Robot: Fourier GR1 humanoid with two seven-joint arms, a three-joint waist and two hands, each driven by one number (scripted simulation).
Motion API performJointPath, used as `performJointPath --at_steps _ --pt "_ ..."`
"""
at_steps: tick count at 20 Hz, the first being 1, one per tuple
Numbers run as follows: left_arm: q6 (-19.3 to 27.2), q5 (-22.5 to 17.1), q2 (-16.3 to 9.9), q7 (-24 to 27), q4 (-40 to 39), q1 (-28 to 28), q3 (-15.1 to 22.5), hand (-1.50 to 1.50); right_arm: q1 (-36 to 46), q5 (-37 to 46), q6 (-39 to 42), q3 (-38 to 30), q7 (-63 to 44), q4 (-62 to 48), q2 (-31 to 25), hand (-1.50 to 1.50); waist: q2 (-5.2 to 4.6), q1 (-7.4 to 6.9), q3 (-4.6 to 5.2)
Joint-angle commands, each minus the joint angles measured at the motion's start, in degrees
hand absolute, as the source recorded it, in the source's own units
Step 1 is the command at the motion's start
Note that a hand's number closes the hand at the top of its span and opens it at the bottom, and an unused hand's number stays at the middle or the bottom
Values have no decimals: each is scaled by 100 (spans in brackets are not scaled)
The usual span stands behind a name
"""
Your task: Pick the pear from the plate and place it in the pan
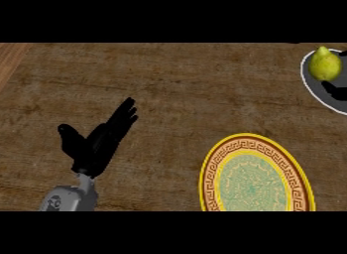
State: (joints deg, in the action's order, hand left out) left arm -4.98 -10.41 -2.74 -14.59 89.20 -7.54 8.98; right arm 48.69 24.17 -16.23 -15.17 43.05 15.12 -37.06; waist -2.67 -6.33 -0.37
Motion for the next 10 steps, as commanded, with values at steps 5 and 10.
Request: performJointPath --at_steps 5,10 --pt "-74 -2 15 14 51 -21 71 0 218 632 143 497 -628 -760 -43 -150 -76 -209 -16" --pt "-40 -23 -30 -3 -14 -111 -54 0 383 -42 975 -114 -91 -774 112 -150 -49 -69 -37"
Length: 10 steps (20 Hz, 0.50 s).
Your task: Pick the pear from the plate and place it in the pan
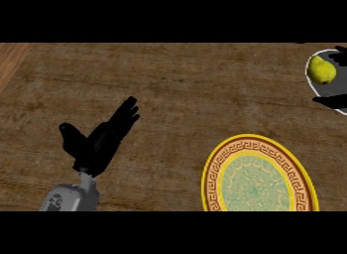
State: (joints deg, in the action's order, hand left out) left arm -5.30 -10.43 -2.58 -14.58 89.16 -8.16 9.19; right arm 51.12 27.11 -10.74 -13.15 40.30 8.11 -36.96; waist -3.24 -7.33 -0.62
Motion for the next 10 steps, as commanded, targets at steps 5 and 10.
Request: performJointPath --at_steps 5,10 --pt "-1 34 43 132 -12 151 42 0 238 -1032 1321 -987 341 -211 -62 -150 23 91 -11" --pt "55 28 1 122 -55 9 -96 0 164 -1137 2518 -1084 52 -479 -590 -150 -12 165 -8"
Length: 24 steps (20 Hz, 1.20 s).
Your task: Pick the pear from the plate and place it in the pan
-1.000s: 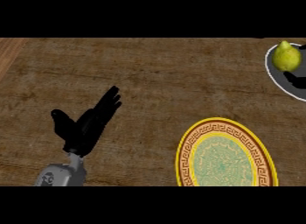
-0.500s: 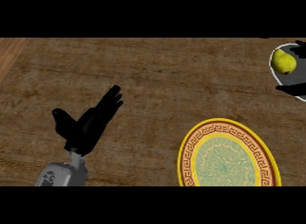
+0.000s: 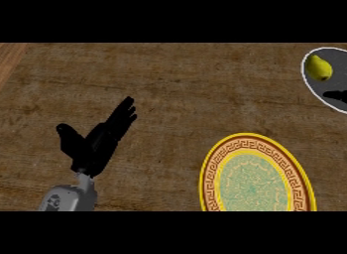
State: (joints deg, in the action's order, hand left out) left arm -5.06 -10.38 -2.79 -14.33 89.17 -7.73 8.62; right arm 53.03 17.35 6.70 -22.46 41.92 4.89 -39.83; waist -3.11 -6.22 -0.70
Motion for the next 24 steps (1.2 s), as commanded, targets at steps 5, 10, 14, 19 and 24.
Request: performJointPath --at_steps 5,10,14,19,24 --pt "-84 -42 -109 104 12 103 -103 0 -320 -109 1734 -86 172 -169 -552 -150 -20 25 -11" --pt "9 -14 -17 99 26 93 -75 0 -646 -59 2554 -17 531 -80 -782 -150 -14 107 -33" --pt "46 -34 -6 41 -13 31 -118 0 -698 -165 2952 -97 518 16 -925 -150 8 180 -37" --pt "-68 -117 -92 121 -39 93 -205 0 -858 -145 3137 -38 470 186 -1095 -150 2 171 -38" --pt "-42 -91 -40 104 79 267 -110 0 -1048 -155 3346 17 570 371 -1119 -150 68 171 -39"
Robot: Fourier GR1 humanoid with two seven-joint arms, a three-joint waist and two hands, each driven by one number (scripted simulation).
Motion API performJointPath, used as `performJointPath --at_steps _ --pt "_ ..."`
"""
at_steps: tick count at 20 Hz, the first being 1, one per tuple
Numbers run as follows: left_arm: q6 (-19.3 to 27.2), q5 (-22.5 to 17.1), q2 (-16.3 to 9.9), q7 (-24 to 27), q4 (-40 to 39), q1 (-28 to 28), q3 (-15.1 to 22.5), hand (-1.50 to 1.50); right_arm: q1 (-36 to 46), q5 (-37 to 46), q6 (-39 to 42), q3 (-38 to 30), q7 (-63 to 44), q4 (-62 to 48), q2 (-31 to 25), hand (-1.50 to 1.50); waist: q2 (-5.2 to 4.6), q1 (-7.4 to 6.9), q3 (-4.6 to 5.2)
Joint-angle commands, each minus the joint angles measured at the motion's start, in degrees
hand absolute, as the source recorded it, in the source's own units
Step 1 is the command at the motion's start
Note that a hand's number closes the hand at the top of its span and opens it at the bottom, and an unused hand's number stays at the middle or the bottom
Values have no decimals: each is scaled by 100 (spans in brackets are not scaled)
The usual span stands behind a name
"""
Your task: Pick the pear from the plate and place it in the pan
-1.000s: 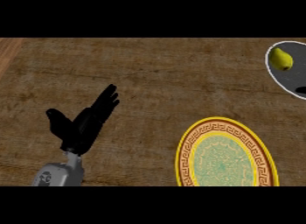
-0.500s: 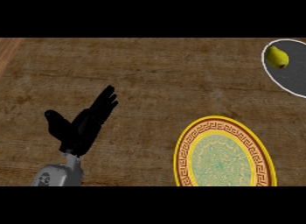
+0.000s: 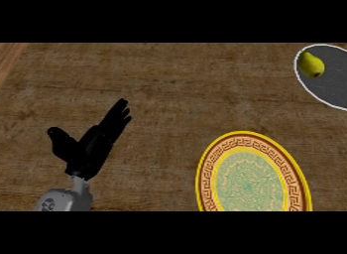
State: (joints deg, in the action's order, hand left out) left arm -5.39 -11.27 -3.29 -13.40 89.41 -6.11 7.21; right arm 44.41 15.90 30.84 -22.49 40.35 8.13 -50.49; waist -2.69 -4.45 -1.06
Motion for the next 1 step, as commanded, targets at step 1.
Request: performJointPath --at_steps 1 --pt "89 68 92 -15 -16 -31 68 0 -98 -31 1028 15 651 96 -143 -150 21 50 4"
